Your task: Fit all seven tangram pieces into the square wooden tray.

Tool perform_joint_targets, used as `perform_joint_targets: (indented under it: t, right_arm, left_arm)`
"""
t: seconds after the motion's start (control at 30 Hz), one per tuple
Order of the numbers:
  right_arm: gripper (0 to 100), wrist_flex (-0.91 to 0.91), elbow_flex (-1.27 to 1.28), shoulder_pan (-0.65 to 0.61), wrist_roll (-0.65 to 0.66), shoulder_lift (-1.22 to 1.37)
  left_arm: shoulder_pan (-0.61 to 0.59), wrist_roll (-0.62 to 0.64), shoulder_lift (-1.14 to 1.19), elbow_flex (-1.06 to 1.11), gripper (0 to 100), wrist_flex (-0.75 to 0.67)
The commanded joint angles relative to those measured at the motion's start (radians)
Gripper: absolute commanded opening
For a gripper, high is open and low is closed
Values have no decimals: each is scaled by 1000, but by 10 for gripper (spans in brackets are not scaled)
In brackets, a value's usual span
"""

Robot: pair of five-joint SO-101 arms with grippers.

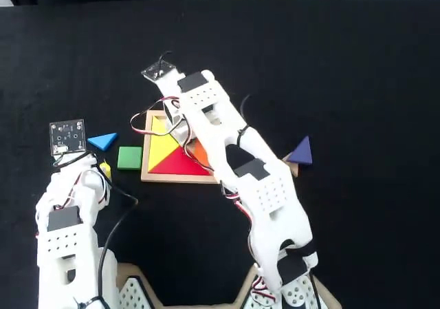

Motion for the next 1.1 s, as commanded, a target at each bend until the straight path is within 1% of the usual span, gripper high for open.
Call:
perform_joint_targets:
  t: [0.0, 0.47, 0.57, 0.73, 0.8, 0.87, 1.07]
  right_arm:
    - [11, 46, -36, -3, 11, -8]
    - [11, 181, -58, -5, 5, -16]
    - [11, 213, -105, -3, 5, -74]
    - [11, 298, -219, 15, 9, -266]
    - [11, 333, -255, 52, 11, -355]
    - [11, 359, -269, 120, 11, -450]
    - [11, 361, -166, 425, 8, -736]
  left_arm:
    - [12, 0, -14, -7, 170, -17]
    - [12, 0, -14, -7, 170, -17]
    - [12, 0, -14, -7, 170, -17]
    - [12, 0, -14, -7, 170, -17]
    - [12, 0, -14, -7, 170, -17]
    - [12, 0, -14, -7, 170, -17]
    - [12, 0, -14, -7, 170, -18]
